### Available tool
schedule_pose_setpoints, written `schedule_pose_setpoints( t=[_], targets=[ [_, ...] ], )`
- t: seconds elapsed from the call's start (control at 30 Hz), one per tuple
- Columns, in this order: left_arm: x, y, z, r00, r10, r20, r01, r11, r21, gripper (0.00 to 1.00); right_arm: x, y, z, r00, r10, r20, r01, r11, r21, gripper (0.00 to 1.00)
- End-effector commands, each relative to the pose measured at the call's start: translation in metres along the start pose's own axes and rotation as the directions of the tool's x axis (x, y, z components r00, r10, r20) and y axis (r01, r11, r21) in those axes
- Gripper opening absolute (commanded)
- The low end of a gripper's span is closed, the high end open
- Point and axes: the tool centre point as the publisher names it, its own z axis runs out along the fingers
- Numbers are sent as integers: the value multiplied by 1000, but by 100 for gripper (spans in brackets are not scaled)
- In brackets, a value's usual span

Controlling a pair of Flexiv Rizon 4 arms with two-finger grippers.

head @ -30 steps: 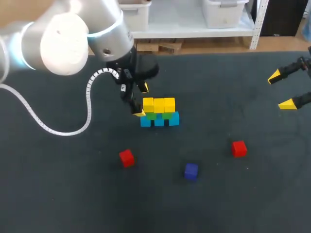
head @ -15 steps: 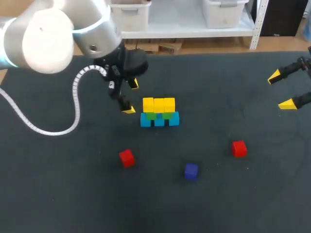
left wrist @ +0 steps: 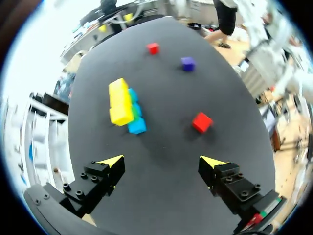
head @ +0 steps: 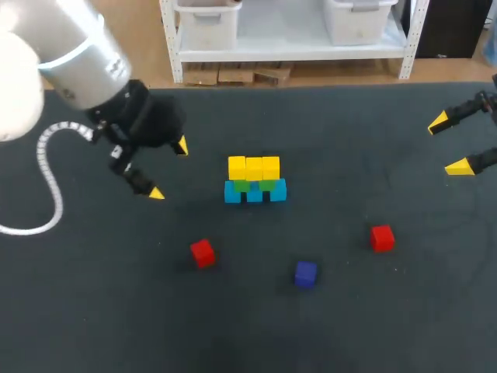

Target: Place the blue cubes, place green cubes on the blue cubes, place the yellow cubes on the green cubes, then place the red cubes on the yellow cubes, and place purple cube on the red cubes.

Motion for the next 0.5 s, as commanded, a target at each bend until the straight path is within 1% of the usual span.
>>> schedule_pose_setpoints(
  t=[0.03,0.07,0.13,0.2,0.27,0.37,0.47,0.5],
  targets=[
    [0,-16,-10,979,203,37,-204,977,53,100,0,0,0,1000,-1,1,1,1000,1,100],
    [-1,-17,-9,969,244,31,-245,967,69,100,0,0,0,1000,-1,1,1,1000,1,100],
    [-5,-22,-7,939,342,37,-344,933,106,100,0,0,0,1000,-1,1,1,1000,1,100],
    [-8,-24,-2,921,388,42,-390,911,136,100,0,0,0,1000,-1,1,1,1000,1,100],
    [-12,-27,6,892,447,64,-451,874,181,100,0,0,0,1000,-1,1,1,1000,1,100],
    [-19,-30,18,861,493,125,-508,836,207,100,0,0,0,1000,-1,1,1,1000,1,100],
    [-25,-30,28,848,510,145,-530,819,219,100,0,0,0,1000,-1,1,1,1000,1,100],
    [-28,-31,31,838,520,165,-545,809,221,100,0,0,0,1000,-1,1,1,1000,1,100]
  ],
)
